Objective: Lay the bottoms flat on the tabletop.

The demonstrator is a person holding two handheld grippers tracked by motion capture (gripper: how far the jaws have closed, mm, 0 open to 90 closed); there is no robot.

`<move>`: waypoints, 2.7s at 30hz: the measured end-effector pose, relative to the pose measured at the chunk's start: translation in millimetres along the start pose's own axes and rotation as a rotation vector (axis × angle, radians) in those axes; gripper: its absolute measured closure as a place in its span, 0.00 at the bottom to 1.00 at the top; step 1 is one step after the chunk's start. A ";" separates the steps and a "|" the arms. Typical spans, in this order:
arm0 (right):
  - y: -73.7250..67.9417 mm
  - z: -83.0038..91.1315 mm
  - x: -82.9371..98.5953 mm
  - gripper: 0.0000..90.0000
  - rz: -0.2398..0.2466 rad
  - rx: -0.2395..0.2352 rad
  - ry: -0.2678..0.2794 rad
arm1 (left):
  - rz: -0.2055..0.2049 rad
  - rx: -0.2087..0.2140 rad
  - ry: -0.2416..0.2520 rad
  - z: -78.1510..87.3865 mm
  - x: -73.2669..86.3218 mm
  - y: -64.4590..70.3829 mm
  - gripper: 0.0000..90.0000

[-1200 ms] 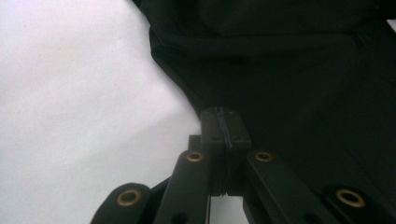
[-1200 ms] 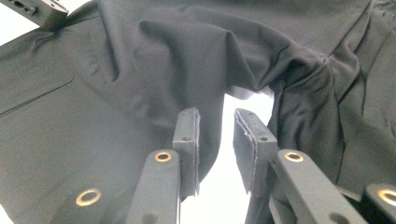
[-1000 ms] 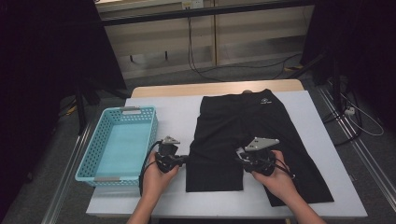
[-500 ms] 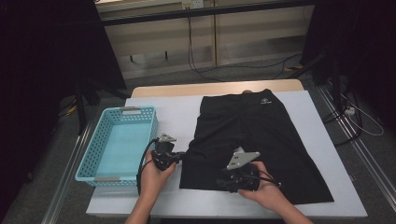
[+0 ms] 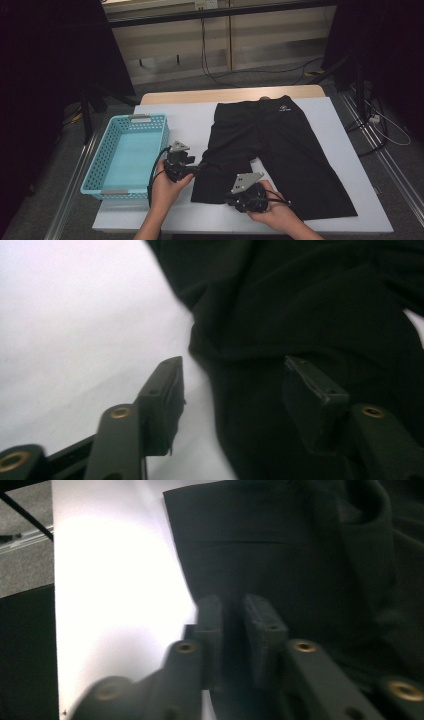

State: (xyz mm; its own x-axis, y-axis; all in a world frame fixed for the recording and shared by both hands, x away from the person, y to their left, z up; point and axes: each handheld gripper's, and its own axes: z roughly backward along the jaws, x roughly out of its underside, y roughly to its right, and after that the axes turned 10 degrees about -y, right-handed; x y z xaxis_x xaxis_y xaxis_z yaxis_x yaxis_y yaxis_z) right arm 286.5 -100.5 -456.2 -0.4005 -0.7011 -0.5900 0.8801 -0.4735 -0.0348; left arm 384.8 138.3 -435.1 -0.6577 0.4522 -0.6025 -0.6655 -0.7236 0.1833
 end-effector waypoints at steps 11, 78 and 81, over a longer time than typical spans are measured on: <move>-15.0 3.5 0.3 0.99 0.036 -0.140 -0.030 | 0.010 0.016 0.023 6.4 -3.0 -1.5 0.41; 64.7 34.4 36.8 0.93 -0.349 0.166 -0.035 | -0.005 -0.013 -0.020 -2.9 -2.4 -1.7 0.27; 63.5 35.0 34.9 0.77 -0.329 0.205 -0.029 | -0.006 -0.017 -0.038 -2.5 1.6 -0.9 0.27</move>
State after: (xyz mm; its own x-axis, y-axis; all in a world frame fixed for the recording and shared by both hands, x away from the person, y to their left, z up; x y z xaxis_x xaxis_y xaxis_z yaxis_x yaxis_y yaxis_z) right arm 319.5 -173.7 -450.8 -0.6627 -0.5073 -0.5508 0.6354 -0.7702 -0.0550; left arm 385.3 138.4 -438.2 -0.6663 0.4759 -0.5740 -0.6639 -0.7291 0.1662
